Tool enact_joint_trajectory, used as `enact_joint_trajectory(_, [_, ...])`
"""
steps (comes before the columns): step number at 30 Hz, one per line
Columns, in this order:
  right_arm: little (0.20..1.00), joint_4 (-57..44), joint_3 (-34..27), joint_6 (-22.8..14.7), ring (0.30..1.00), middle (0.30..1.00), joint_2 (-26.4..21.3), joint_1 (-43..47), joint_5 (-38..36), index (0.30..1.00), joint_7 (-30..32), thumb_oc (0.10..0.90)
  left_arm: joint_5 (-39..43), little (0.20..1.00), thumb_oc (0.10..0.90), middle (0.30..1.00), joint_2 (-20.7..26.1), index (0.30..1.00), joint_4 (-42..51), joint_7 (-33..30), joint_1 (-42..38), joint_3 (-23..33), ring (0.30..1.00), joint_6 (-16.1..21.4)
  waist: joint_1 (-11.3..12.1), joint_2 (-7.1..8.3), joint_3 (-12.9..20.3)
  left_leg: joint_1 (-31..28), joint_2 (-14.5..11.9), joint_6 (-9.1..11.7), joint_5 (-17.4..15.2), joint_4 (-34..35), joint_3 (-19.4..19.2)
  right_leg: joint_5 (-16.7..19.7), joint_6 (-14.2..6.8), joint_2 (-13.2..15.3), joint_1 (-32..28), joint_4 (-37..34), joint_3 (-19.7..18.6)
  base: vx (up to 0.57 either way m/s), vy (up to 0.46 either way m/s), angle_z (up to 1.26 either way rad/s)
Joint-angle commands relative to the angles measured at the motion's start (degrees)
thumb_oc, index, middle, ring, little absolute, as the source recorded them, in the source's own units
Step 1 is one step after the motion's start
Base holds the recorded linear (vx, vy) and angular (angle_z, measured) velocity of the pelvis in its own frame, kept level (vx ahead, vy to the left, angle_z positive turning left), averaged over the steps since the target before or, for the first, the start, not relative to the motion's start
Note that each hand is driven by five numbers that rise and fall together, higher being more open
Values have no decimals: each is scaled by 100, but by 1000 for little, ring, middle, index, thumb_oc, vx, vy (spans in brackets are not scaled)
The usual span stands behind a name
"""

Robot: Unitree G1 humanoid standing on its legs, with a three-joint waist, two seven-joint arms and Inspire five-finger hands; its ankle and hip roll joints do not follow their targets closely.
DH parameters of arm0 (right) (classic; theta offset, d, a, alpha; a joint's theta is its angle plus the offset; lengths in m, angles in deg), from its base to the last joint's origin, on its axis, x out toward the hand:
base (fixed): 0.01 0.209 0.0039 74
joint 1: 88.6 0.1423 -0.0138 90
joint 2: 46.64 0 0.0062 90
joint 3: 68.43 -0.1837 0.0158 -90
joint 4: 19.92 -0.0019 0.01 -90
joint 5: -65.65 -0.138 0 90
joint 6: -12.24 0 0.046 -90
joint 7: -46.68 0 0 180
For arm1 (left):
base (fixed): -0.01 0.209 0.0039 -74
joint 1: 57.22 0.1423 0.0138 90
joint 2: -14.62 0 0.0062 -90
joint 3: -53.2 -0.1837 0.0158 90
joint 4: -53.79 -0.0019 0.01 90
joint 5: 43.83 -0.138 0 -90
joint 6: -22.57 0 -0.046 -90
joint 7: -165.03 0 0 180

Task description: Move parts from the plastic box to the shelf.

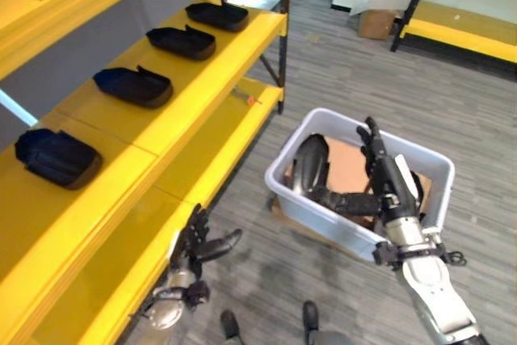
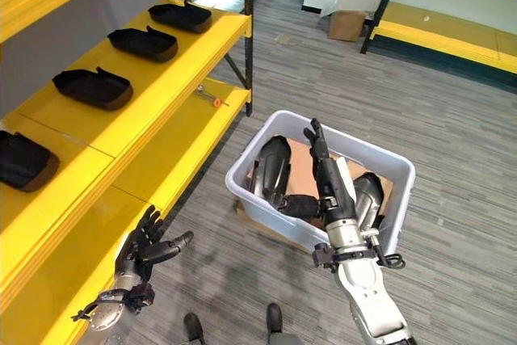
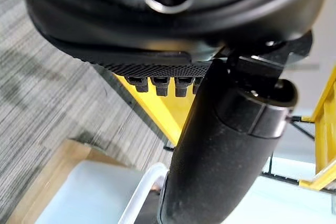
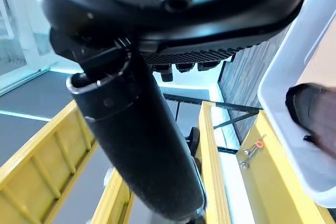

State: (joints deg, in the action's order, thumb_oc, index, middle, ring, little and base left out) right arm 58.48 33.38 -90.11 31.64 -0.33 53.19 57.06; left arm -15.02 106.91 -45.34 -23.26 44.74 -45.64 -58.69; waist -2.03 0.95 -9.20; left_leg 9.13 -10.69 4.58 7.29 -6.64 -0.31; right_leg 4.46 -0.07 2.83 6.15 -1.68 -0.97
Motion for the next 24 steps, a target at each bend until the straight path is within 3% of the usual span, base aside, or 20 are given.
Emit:
enact_joint_trajectory(1, [1000, -489, -274, -693, 1000, 1000, 43, 607, -170, 1000, -42, 900, -97, 1000, 900, 1000, 246, 1000, 317, 71, -224, 147, 1000, 539, 128, 54, 33, -15, 876, -300, -484, 207, 590, -678, -252, -219, 86, 601, -53, 149, -91, -58])
enact_joint_trajectory(2, [1000, -463, -285, -664, 1000, 1000, 27, 587, -192, 1000, -86, 900, -110, 1000, 900, 1000, 267, 1000, 330, 106, -195, 139, 1000, 521, 180, 50, 5, 251, 1103, -297, -354, 255, 809, -670, -241, -292, 26, 588, -162, 119, -56, -55])
enact_joint_trajectory(3, [1000, -465, -286, -663, 1000, 1000, 28, 584, -193, 1000, -87, 900, -110, 1000, 900, 1000, 268, 1000, 330, 107, -194, 138, 1000, 521, 180, 55, 4, 250, 1110, -300, -359, 248, 808, -678, -243, -285, 23, 591, -162, 158, -7, -50])
enact_joint_trajectory(5, [1000, -368, -270, -645, 1000, 1000, 26, 589, -137, 1000, -98, 900, -199, 1000, 900, 1000, 285, 1000, 312, 157, -139, 129, 1000, 501, 323, -8, -100, 669, 1462, -255, -23, 352, 1292, -714, -212, -523, -98, 672, -457, 118, 13, -54])
enact_joint_trajectory(8, [1000, -362, -242, -620, 1000, 1000, 68, 580, -166, 1000, -162, 900, -189, 1000, 900, 1000, 269, 1000, 298, 167, -124, 146, 1000, 503, 398, -2, -129, 671, 1538, -257, -41, 253, 1433, -771, -223, -630, -182, 714, -725, 101, 44, -105])
enact_joint_trajectory(14, [1000, -321, -329, -528, 1000, 1000, 189, 207, -266, 1000, -383, 900, -137, 1000, 900, 1000, 261, 1000, 292, 201, -31, 225, 1000, 543, 358, 44, 175, 126, 1348, -443, -297, 491, 1025, -724, -412, -406, -444, 392, -1002, 206, 161, -65])
enact_joint_trajectory(19, [1000, -273, -264, -513, 1000, 1000, 239, 247, -289, 1000, -411, 900, -171, 1000, 900, 1000, 382, 1000, 324, 175, 4, 306, 1000, 551, 357, 83, 212, 43, 1347, -607, -500, 445, 738, -656, -538, -289, -441, 328, -1245, 85, 134, -27])
enact_joint_trajectory(22, [1000, -268, -200, -491, 1000, 1000, 238, 292, -209, 1000, -470, 900, -206, 1000, 900, 1000, 457, 1000, 310, 169, -15, 341, 1000, 536, 379, 104, 200, 65, 1360, -691, -637, 333, 598, -656, -620, -241, -325, 441, -1368, 43, 145, -30])
enact_joint_trajectory(24, [1000, -269, -138, -476, 1000, 1000, 257, 374, -121, 1000, -475, 900, -258, 1000, 900, 1000, 519, 1000, 320, 148, -67, 355, 1000, 544, 385, 108, 115, 96, 1337, -759, -728, 221, 500, -663, -722, -258, -53, 898, -1366, -12, 92, -42])
